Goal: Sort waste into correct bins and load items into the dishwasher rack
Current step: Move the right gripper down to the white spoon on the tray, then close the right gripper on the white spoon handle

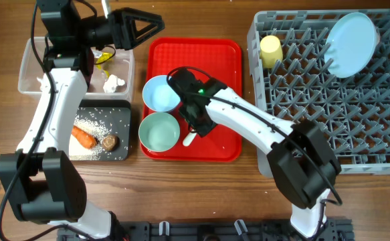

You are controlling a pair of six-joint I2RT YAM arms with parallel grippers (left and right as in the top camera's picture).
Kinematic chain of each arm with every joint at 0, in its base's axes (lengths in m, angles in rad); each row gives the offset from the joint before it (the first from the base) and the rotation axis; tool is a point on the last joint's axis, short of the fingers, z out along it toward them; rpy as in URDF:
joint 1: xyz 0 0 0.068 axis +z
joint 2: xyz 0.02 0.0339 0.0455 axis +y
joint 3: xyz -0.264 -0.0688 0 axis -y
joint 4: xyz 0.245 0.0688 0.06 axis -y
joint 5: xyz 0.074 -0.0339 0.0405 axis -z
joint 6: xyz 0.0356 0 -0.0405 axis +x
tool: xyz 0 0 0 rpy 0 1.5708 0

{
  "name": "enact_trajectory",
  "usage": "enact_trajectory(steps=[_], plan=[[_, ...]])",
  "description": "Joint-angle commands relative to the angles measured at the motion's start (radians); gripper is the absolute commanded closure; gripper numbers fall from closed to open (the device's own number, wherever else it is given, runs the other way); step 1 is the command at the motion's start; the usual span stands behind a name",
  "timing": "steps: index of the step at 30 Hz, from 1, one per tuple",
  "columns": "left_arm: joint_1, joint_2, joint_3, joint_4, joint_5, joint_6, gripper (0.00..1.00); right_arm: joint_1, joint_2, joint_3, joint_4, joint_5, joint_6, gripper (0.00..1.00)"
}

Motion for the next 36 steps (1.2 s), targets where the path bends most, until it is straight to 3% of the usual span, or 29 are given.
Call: enact_trajectory(steps=[1, 7, 10, 11, 14, 15, 18, 28, 34, 36], plan=[[0.005, 0.006, 0.005, 0.000, 0.002, 0.002, 0.00, -0.054, 0.048, -0.006, 0.008, -0.031, -0.034, 0.51], [0.005, 0.006, 0.005, 0.000, 0.002, 0.002, 0.00, -0.065, 0.070, -0.006, 0.012, -0.051, -0.064, 0.55], [0.004, 0.006, 0.005, 0.000, 0.002, 0.002, 0.00, -0.065, 0.070, -0.006, 0.023, -0.055, -0.156, 0.59], [0.005, 0.006, 0.005, 0.000, 0.002, 0.002, 0.00, -0.065, 0.070, -0.006, 0.028, -0.079, -0.194, 0.57], [0.005, 0.006, 0.005, 0.000, 0.002, 0.002, 0.00, -0.065, 0.070, -0.006, 0.029, -0.097, -0.217, 0.36], [0.005, 0.006, 0.005, 0.000, 0.002, 0.002, 0.00, -0.065, 0.070, -0.006, 0.026, -0.097, -0.220, 0.34], [0.005, 0.006, 0.005, 0.000, 0.002, 0.002, 0.00, -0.065, 0.070, -0.006, 0.023, -0.095, -0.220, 0.47], [0.004, 0.006, 0.005, 0.000, 0.002, 0.002, 0.00, -0.055, 0.100, -0.006, 0.020, -0.082, -0.217, 0.51], [0.005, 0.006, 0.005, 0.000, 0.002, 0.002, 0.00, -0.063, 0.137, -0.006, 0.024, -0.108, -0.217, 0.60], [0.005, 0.006, 0.005, 0.000, 0.002, 0.002, 0.00, -0.067, 0.143, -0.006, 0.026, -0.118, -0.216, 0.68]])
